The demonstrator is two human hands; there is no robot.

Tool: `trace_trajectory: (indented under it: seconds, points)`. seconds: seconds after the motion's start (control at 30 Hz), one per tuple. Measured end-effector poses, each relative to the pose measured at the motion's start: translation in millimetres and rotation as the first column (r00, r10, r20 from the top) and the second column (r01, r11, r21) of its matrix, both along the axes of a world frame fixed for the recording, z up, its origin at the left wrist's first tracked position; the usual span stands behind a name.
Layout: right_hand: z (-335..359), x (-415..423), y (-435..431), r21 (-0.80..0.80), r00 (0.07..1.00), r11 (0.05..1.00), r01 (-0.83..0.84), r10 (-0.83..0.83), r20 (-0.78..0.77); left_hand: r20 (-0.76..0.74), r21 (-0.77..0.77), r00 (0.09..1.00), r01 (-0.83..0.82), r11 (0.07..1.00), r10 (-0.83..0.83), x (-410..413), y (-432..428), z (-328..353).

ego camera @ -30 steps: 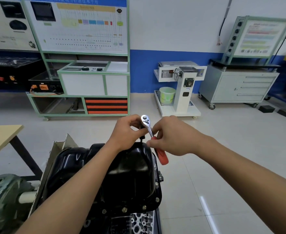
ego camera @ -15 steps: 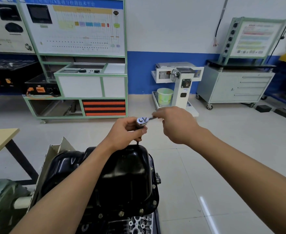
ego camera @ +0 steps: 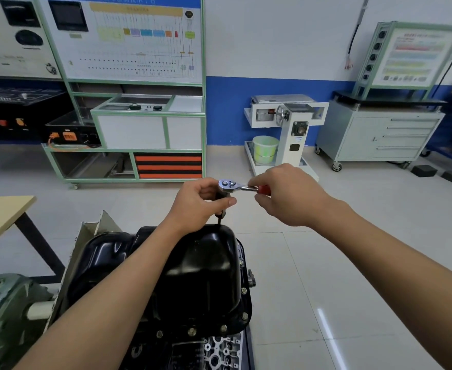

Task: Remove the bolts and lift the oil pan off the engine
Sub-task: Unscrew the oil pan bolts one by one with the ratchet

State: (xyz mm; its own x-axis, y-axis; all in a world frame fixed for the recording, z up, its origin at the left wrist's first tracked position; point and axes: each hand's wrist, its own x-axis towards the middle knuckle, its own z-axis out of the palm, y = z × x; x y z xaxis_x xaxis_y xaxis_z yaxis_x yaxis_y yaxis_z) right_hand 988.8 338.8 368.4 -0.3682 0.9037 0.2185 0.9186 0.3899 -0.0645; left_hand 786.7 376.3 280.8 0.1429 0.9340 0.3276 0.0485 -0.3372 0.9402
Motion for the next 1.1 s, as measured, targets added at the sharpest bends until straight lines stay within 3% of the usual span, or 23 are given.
trace_trajectory:
  seconds: [0.23, 0.47, 0.73, 0.9, 1.1]
  points:
    - [-3, -11, -19, -0.133, 0.990, 0.988, -0.079, 0.062, -0.126, -0.029, 0.032, 0.999, -0.031, 0.999, 0.032, -2, 4, -4]
    - [-6, -29, -22, -0.187, 0.987, 0.978, -0.089, 0.062, -0.148, -0.062, 0.079, 0.998, -0.023, 0.997, 0.028, -3, 0, -1]
    - [6, -13, -7, -0.034, 0.994, 0.999, -0.010, 0.014, 0.110, -0.157, 0.096, 0.986, 0.065, 0.993, -0.049, -7, 3, -6]
    - [6, -12, 1, 0.109, 0.972, 0.994, 0.004, -0.030, 0.233, -0.114, 0.061, 0.990, 0.093, 0.994, -0.086, -5, 0, -4]
    - [-2, -4, 20, 0.041, 0.980, 0.998, -0.038, 0.030, 0.196, -0.086, 0.023, 0.991, 0.105, 0.994, -0.103, -3, -2, -1]
